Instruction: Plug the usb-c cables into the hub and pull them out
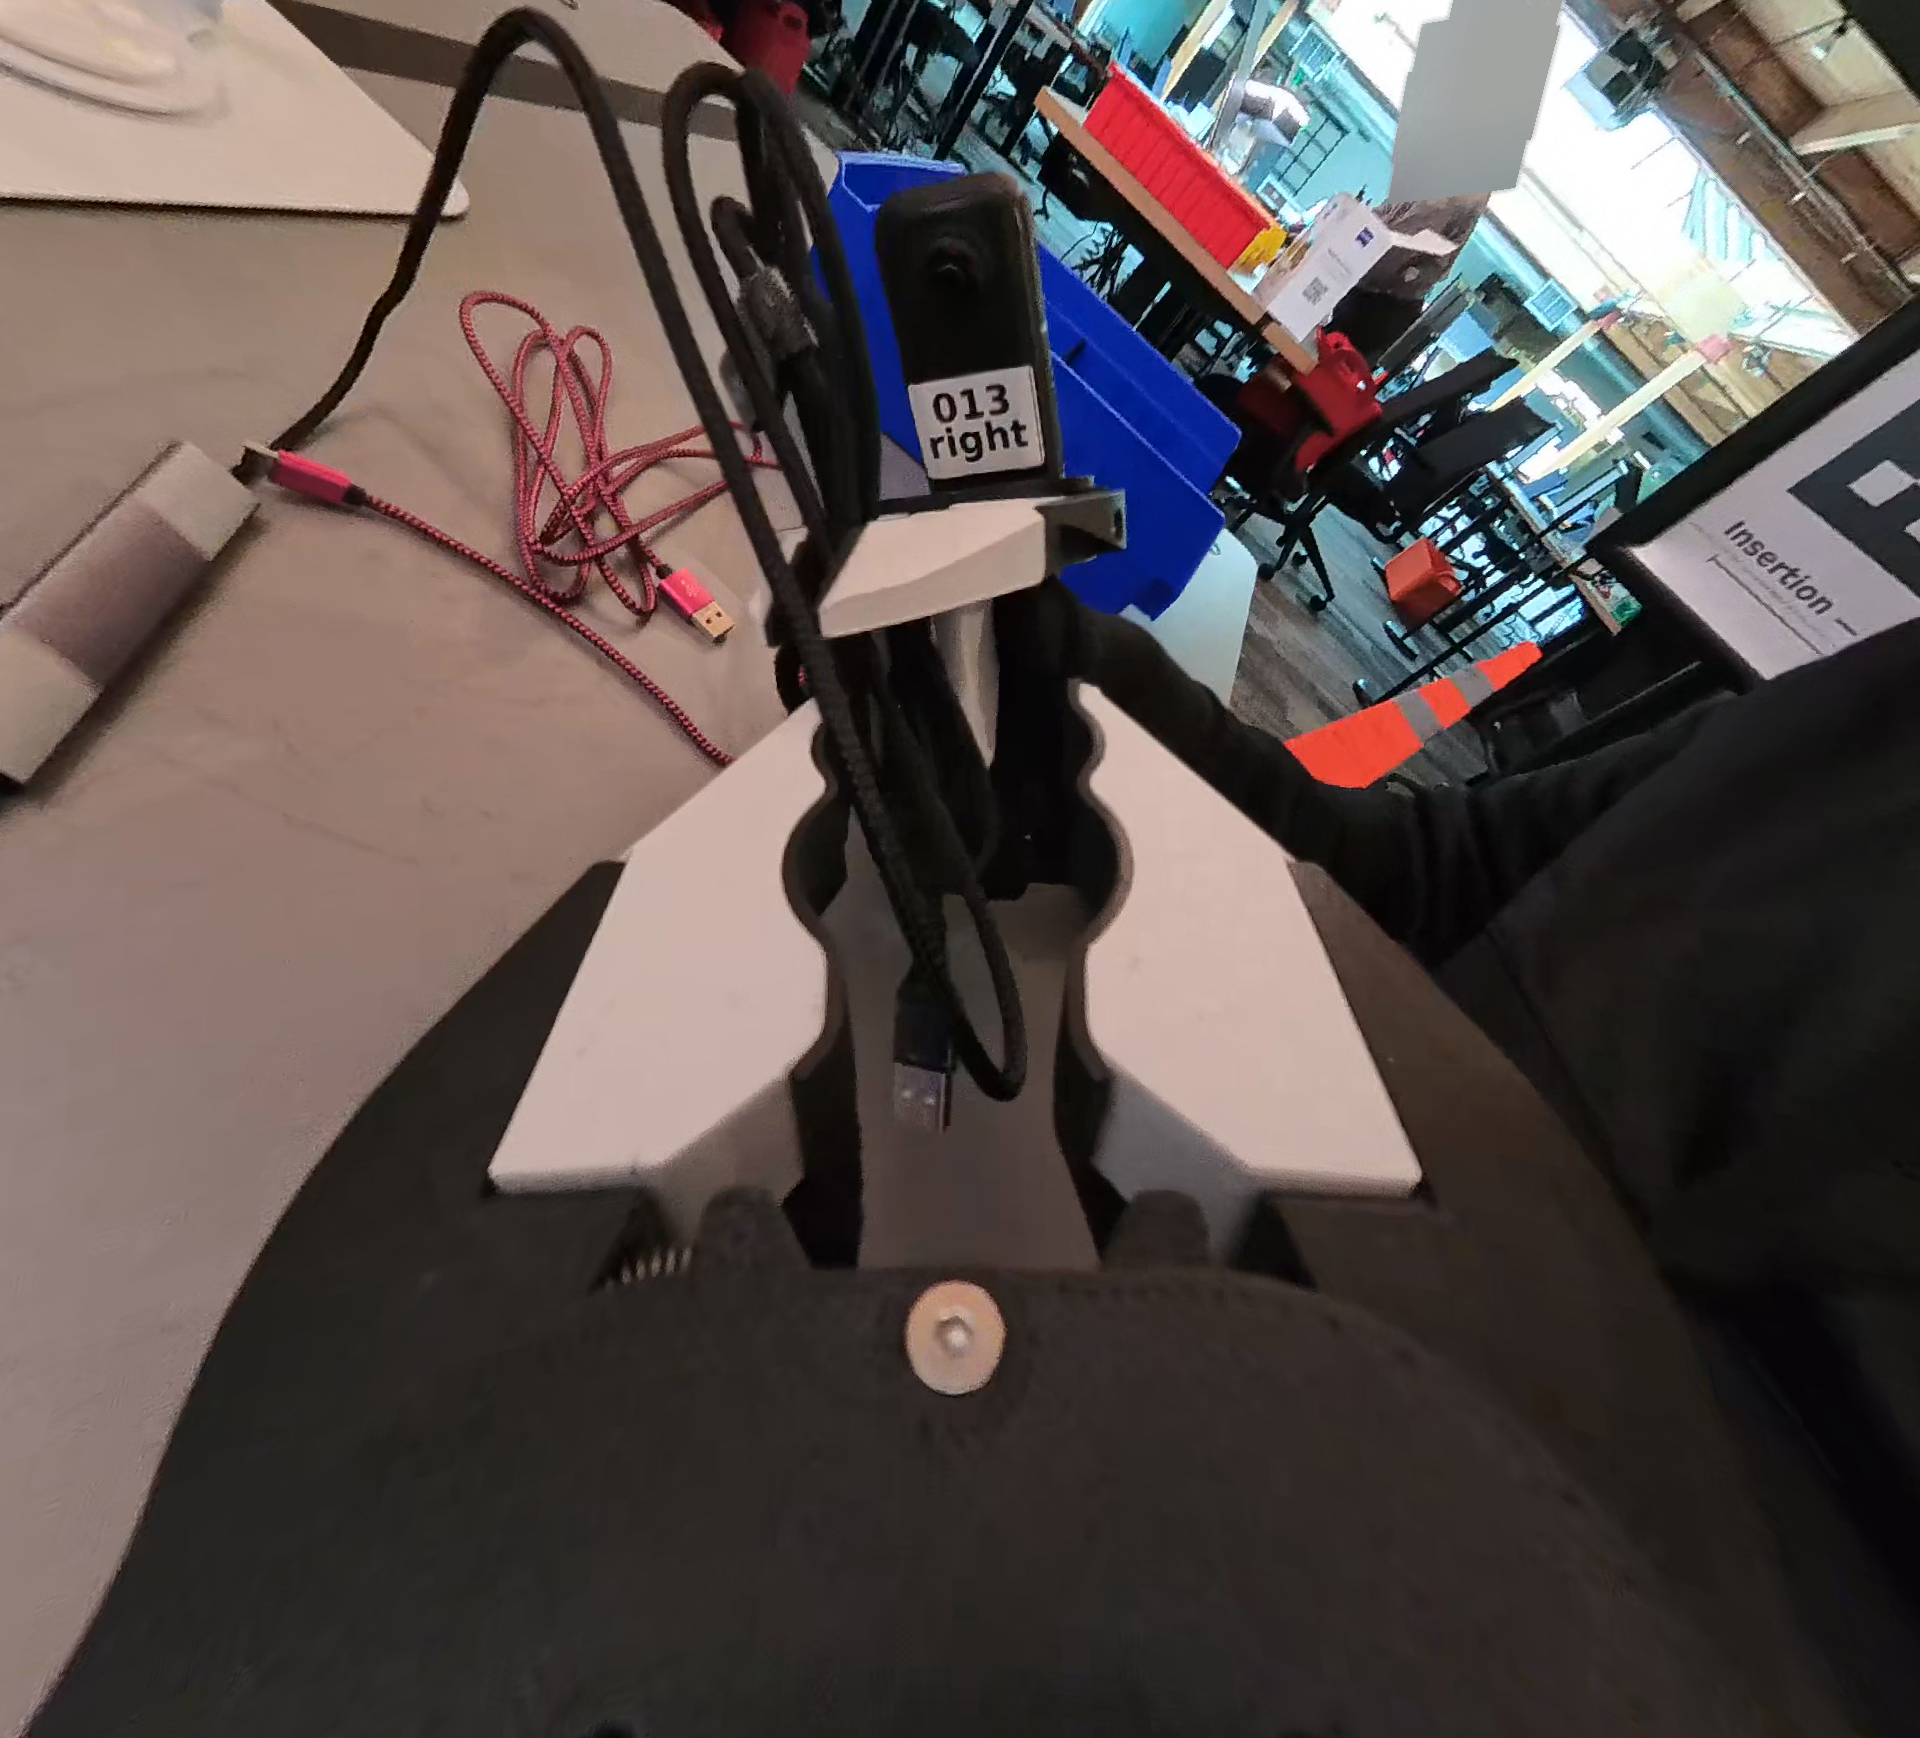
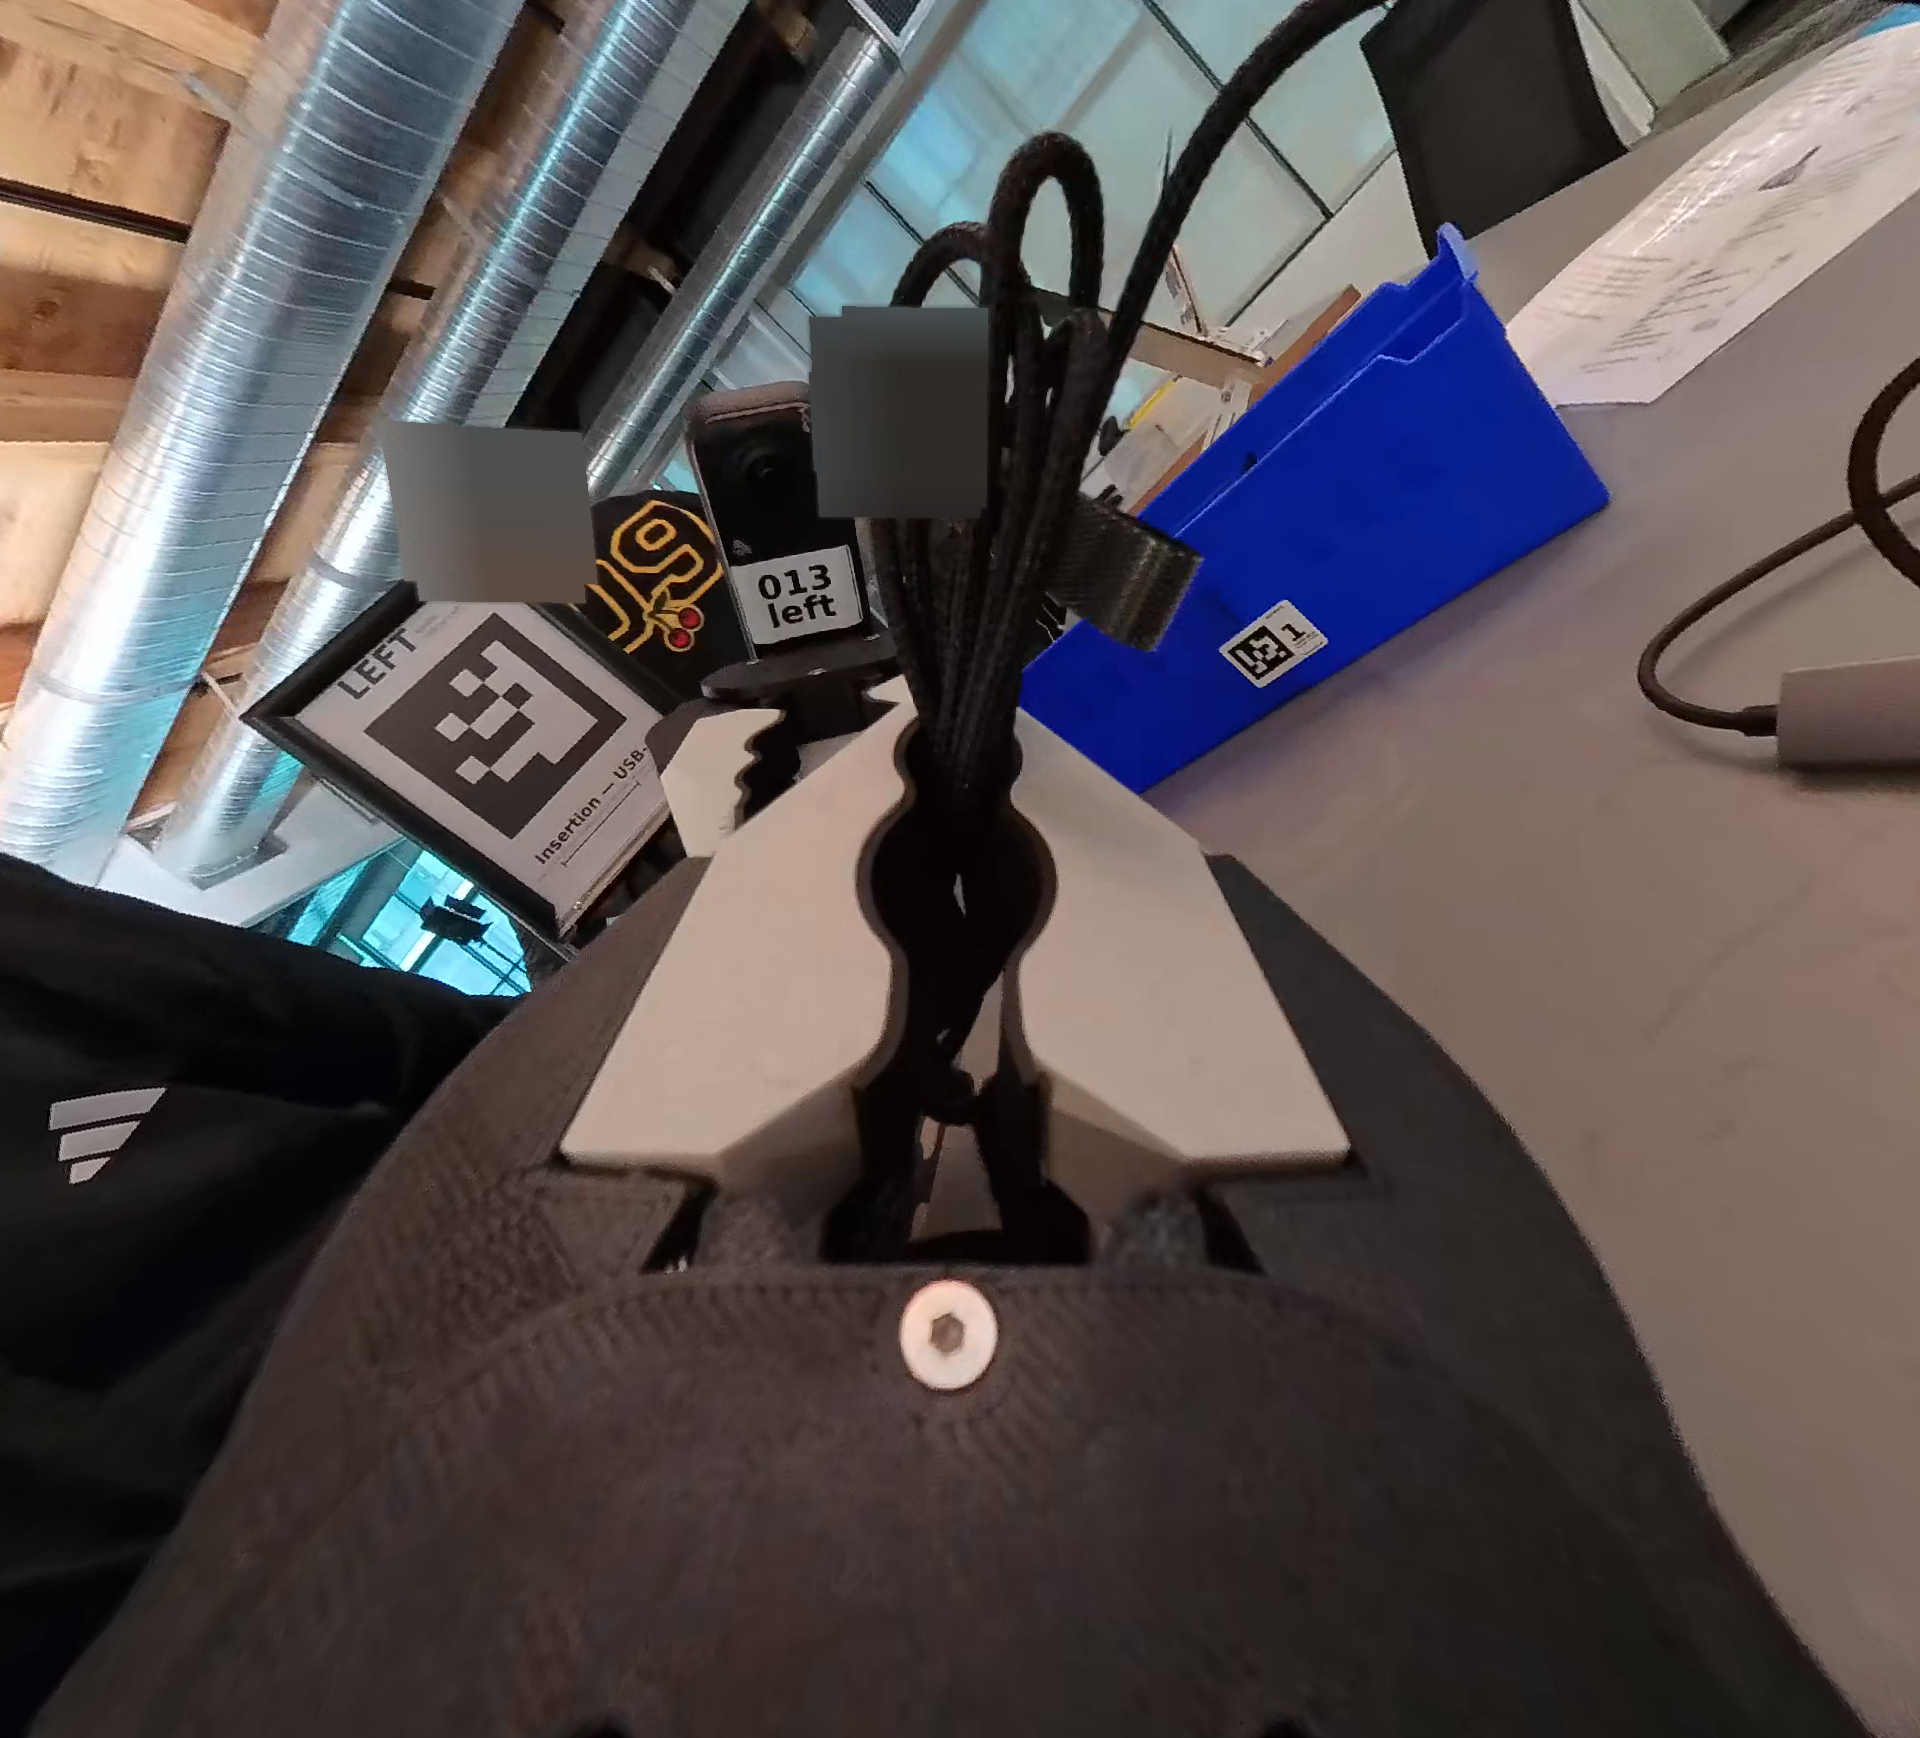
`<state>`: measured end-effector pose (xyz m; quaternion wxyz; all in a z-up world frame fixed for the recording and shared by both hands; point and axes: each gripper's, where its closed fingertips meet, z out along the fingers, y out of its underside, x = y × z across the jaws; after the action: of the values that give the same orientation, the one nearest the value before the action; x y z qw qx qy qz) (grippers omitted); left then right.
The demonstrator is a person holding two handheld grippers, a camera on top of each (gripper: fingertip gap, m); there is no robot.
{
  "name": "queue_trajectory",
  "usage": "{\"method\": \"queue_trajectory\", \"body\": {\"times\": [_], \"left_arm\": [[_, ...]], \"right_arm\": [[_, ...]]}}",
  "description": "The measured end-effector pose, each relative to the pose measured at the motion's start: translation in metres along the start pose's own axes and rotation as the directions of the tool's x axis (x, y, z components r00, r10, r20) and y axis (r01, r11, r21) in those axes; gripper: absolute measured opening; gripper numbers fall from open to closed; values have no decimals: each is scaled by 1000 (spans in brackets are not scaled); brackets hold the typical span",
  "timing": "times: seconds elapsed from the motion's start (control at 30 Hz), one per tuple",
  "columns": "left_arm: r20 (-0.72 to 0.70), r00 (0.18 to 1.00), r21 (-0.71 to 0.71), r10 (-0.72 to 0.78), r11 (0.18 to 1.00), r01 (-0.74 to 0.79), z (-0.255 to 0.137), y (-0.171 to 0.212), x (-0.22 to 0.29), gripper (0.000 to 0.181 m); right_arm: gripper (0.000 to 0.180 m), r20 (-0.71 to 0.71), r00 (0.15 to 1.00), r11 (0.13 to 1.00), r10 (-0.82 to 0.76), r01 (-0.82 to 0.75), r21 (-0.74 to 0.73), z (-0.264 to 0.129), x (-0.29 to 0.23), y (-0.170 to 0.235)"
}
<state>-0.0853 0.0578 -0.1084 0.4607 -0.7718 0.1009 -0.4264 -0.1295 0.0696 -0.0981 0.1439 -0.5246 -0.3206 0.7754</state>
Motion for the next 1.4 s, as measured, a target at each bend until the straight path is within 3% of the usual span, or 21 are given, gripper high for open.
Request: {"method": "queue_trajectory", "body": {"times": [0.03,0.3,0.47,0.7,0.9,1.03,1.13,1.2,1.3,1.4], "left_arm": [[12,1000,-13,14,1000,-14,0,1,0,38],[132,981,-220,139,970,-108,8,27,-9,42],[176,961,-196,212,965,-177,5,17,-9,35],[183,942,-289,281,931,-222,11,31,-10,38],[182,930,-363,320,901,-239,9,39,-12,42],[225,929,-306,294,926,-219,4,28,-17,61],[111,976,-217,189,963,-162,-2,20,0,60],[-68,996,-179,55,982,-67,-5,20,18,58],[-371,921,-136,-121,988,75,-13,17,43,59],[-452,877,-104,-159,987,126,-12,16,45,57]], "right_arm": [[3,1,1000,1000,-3,3,7,0,0,0],[4,40,998,998,46,-47,32,5,-2,-4],[4,-6,999,997,47,-47,57,-6,3,-9],[13,25,993,993,111,-112,27,-1,7,-2],[2,57,996,998,64,-64,-13,4,0,4],[0,38,999,1000,10,-9,-20,5,-4,1],[1,136,990,998,30,-23,-53,7,-17,2],[0,274,959,990,70,-33,-138,10,-39,12],[1,357,933,974,31,52,-221,14,-61,26],[1,399,917,963,11,98,-251,12,-71,30]]}}
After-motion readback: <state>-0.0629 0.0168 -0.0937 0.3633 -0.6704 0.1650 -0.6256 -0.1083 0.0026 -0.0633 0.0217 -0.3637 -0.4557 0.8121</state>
